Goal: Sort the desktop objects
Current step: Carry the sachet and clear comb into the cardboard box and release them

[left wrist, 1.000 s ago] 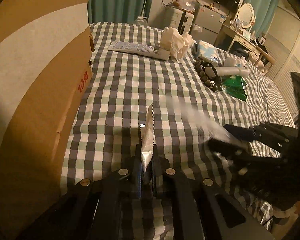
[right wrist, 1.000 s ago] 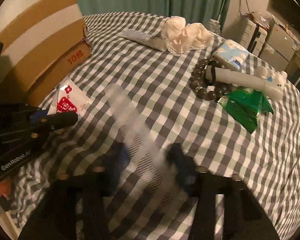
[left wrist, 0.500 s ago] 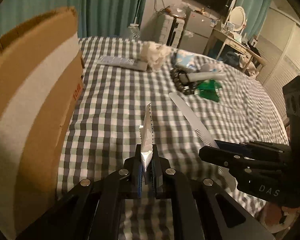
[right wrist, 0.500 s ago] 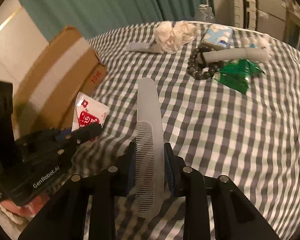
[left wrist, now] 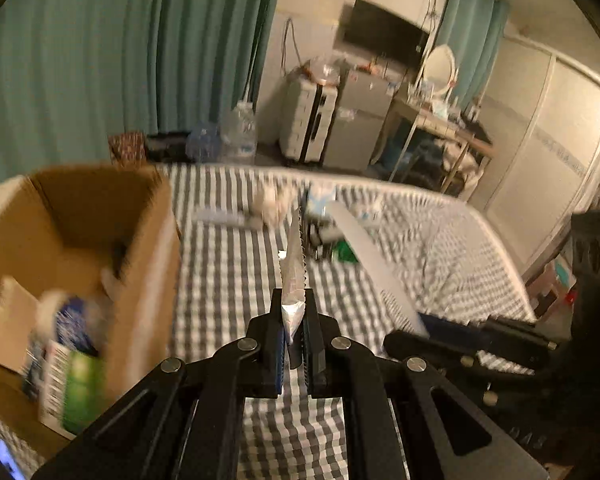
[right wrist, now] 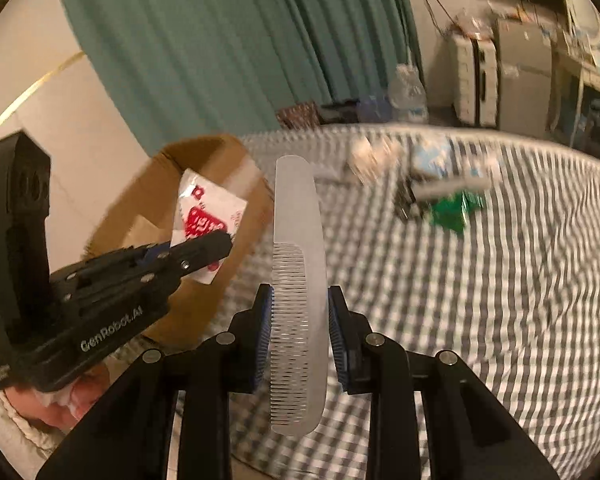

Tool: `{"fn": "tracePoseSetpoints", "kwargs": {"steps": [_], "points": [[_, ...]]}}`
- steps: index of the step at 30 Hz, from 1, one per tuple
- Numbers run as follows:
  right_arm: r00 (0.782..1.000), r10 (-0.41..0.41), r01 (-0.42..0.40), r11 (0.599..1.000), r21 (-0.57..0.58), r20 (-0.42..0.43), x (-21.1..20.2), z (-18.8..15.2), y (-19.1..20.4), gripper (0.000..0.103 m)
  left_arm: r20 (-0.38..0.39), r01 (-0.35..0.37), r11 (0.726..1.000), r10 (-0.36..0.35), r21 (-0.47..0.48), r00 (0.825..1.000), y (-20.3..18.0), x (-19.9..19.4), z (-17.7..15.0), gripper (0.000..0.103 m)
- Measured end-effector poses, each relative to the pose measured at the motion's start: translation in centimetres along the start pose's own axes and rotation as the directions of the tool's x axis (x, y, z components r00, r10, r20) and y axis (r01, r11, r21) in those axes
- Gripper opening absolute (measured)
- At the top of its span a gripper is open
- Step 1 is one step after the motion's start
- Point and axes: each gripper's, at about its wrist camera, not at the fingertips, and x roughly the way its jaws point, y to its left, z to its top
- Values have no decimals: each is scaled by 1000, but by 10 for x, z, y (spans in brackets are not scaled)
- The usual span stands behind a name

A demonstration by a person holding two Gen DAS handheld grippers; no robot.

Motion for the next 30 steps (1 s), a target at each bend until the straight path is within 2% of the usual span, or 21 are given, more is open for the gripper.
{"fn": "tracePoseSetpoints", "kwargs": {"steps": [2, 6, 10, 15, 19, 21, 22, 23, 24, 25, 26, 27, 30], "points": [[999, 27, -27, 999, -25, 34, -15, 15, 23, 26, 57, -9, 1000, 8, 12, 998, 12, -21, 21, 7], [994, 64, -58, 996, -75, 84, -30, 49, 68, 26, 83, -69, 998, 70, -11, 994, 55, -52, 65, 7], [989, 128, -118, 986, -116, 80, -10, 83, 113, 26, 99, -190, 982, 188, 6, 977, 103, -64, 89, 7], [990, 143, -142, 988, -64, 13, 44, 104, 136, 27, 18, -262, 965, 262, 6, 965, 158, -38, 80, 7], [981, 182, -182, 983, 16, -69, 100, 114, 135, 27, -71, -221, 973, 216, -69, 974, 194, -8, 57, 7], [978, 180, -177, 984, 33, -103, 125, 118, 135, 27, -113, -227, 971, 219, -71, 969, 206, 8, 45, 10], [978, 173, -169, 985, 39, -113, 135, 120, 134, 28, -129, -225, 972, 215, -67, 968, 209, 14, 42, 16], [978, 170, -166, 985, 44, -116, 140, 120, 135, 44, -142, -223, 973, 212, -63, 967, 211, 18, 39, 23], [980, 162, -157, 986, 51, -118, 145, 124, 134, 58, -165, -222, 973, 209, -60, 964, 214, 23, 36, 52], [984, 133, -127, 990, 62, -115, 148, 127, 131, 87, -178, -235, 970, 221, -62, 959, 215, 26, 37, 89], [989, 99, -91, 993, 77, -105, 146, 130, 127, 94, -185, -258, 964, 242, -68, 952, 218, 27, 37, 101], [992, 87, -78, 991, 105, -89, 143, 132, 120, 94, -181, -291, 953, 272, -82, 945, 220, 27, 37, 103], [986, 155, -142, 975, 168, -68, 131, 138, 99, 94, -194, -282, 951, 255, -125, 947, 225, 25, 34, 103]]}}
